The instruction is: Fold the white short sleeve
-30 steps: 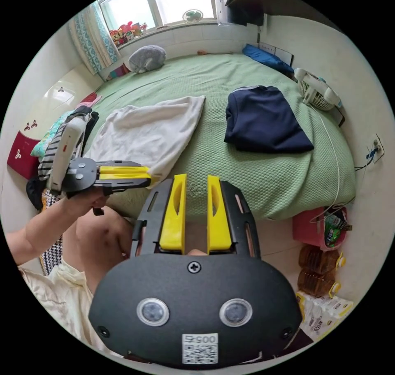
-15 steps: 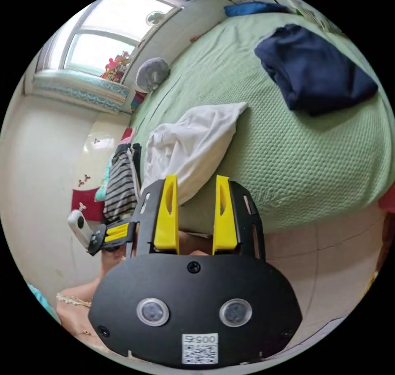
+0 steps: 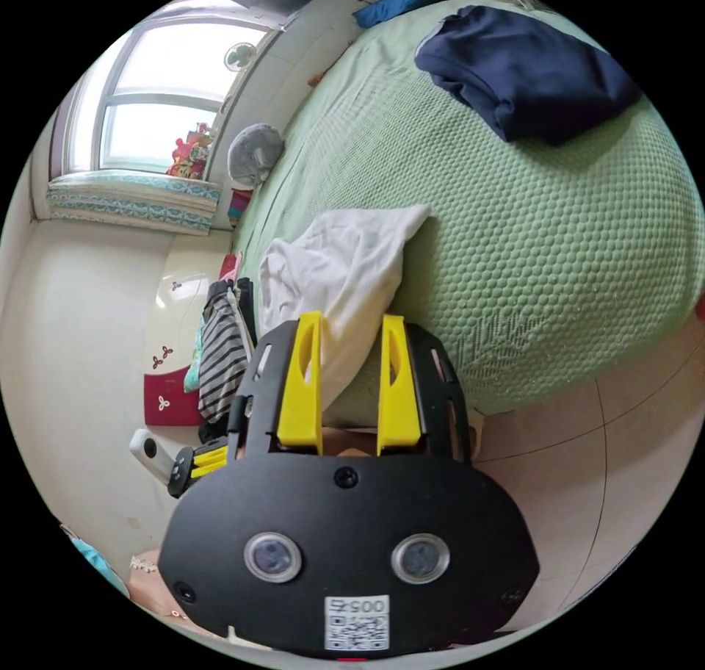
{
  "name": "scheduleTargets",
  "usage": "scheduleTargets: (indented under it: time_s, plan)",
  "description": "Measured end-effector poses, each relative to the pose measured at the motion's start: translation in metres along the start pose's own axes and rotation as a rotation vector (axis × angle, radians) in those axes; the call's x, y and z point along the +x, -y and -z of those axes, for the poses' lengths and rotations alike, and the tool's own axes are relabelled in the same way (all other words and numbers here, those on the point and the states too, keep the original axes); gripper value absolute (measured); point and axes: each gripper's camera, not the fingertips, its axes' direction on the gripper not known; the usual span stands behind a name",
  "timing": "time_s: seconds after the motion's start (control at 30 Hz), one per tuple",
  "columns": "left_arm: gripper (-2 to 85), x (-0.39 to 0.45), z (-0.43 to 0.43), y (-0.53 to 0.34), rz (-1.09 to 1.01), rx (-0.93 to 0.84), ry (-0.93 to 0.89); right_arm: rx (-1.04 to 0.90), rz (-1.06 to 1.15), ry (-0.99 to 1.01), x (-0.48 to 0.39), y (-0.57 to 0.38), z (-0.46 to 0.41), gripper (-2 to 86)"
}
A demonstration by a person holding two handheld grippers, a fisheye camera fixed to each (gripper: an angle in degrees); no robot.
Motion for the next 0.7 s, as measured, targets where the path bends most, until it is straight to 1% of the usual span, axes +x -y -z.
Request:
scheduleTargets:
  time_s: [0.13, 0.33, 0.53, 0.7]
  plan:
    - [4.3, -0.004, 0.007, -0.014, -0.004, 0.004, 0.029, 0.008, -0.004, -0.024, -0.003, -0.003, -0.008, 8.7]
    - [4.3, -0.013, 0.016, -0.028, 0.014, 0.022, 0.008, 0.041, -0.037, 0.066, -0.017, -0.012, -0.012, 2.2]
    - [4.3, -0.008, 0.013, -0.021, 0.023, 0.069, -0.078, 0.105, 0.121, -0.08, -0.079, 0.004, 0.021, -0.2]
    - [4.2, 0.023, 0.0, 0.009, -0.029, 0.114, -0.175, 0.159, 0.22, -0.336, -0.138, 0.022, 0.057, -0.9]
